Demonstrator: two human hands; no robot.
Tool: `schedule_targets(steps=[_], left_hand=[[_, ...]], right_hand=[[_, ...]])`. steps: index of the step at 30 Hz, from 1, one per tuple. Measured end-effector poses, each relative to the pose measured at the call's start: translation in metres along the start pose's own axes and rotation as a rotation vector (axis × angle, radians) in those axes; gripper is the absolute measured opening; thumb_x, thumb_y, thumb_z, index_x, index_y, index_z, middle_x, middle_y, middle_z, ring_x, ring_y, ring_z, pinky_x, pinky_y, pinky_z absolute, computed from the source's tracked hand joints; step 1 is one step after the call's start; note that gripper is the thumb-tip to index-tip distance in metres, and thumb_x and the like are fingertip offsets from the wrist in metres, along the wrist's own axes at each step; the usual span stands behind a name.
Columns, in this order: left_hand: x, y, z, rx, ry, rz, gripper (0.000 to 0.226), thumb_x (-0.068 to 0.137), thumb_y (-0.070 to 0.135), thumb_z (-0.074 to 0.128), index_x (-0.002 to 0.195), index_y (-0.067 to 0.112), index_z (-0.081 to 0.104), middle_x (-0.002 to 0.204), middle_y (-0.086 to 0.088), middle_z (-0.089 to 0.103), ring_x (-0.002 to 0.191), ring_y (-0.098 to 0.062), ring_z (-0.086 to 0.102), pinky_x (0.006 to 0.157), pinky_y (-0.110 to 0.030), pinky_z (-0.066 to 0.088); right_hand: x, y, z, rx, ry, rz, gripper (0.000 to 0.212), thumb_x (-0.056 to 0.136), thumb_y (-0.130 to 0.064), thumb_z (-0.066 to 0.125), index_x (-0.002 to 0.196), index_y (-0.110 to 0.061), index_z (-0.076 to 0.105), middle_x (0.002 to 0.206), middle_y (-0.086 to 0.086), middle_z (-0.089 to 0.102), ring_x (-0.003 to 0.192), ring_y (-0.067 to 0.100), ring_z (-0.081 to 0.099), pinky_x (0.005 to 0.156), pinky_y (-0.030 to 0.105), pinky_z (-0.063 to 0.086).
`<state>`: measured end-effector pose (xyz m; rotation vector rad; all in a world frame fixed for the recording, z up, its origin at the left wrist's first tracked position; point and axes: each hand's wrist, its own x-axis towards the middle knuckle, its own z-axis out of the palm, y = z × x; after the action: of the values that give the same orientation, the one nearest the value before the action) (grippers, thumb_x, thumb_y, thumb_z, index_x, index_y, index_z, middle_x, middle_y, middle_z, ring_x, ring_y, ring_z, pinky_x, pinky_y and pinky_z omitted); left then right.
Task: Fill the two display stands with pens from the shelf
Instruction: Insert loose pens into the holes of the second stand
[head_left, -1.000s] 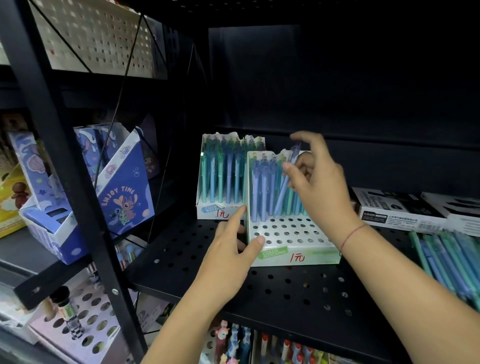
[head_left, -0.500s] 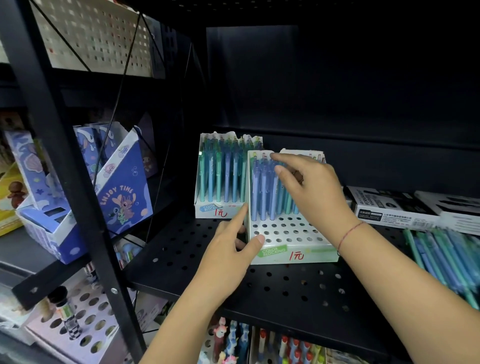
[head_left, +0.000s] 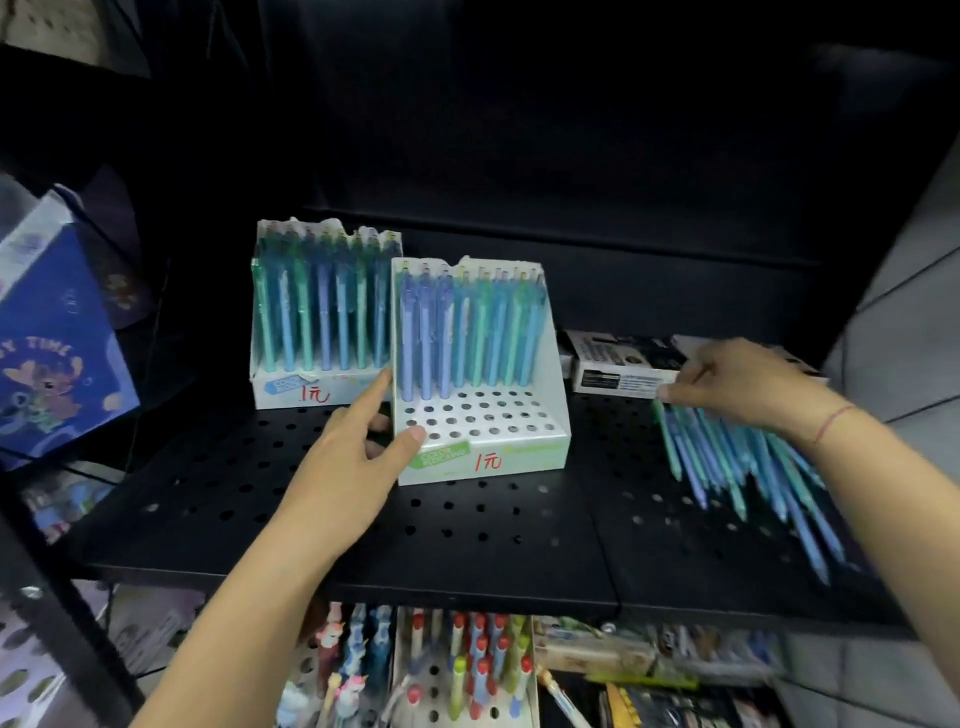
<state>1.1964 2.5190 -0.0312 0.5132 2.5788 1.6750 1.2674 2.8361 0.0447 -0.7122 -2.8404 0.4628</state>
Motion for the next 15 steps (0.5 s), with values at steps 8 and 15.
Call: schedule_targets(steps=[8, 15], left_hand=[[0.001, -0.004, 0.003, -0.001, 0.013, 0.010, 0.064, 0.093, 0.041, 0.054, 0.147, 0.048, 0.021, 0.116, 0.011, 0.048, 0.089, -0.002, 0.050, 0.069, -0.020, 0.039], [0.001, -0.005, 0.002, -0.011, 0.007, 0.014, 0.063, 0.093, 0.041, 0.054, 0.146, 0.048, 0.021, 0.116, 0.011, 0.048, 0.091, -0.003, 0.050, 0.077, -0.027, 0.037]], right_hand=[[0.001, 0.005, 0.024, -0.384, -0.083, 0.068, 0.054, 0.085, -0.057, 0.060, 0.064, -0.010, 0.044, 0.067, 0.004, 0.049, 0.059, 0.016, 0.047, 0.052, 0.030, 0.034], [0.010, -0.007, 0.031, -0.249, -0.269, 0.091, 0.056, 0.077, -0.056, 0.069, 0.063, -0.009, 0.042, 0.059, 0.002, 0.043, 0.052, 0.016, 0.042, 0.052, 0.029, 0.034]])
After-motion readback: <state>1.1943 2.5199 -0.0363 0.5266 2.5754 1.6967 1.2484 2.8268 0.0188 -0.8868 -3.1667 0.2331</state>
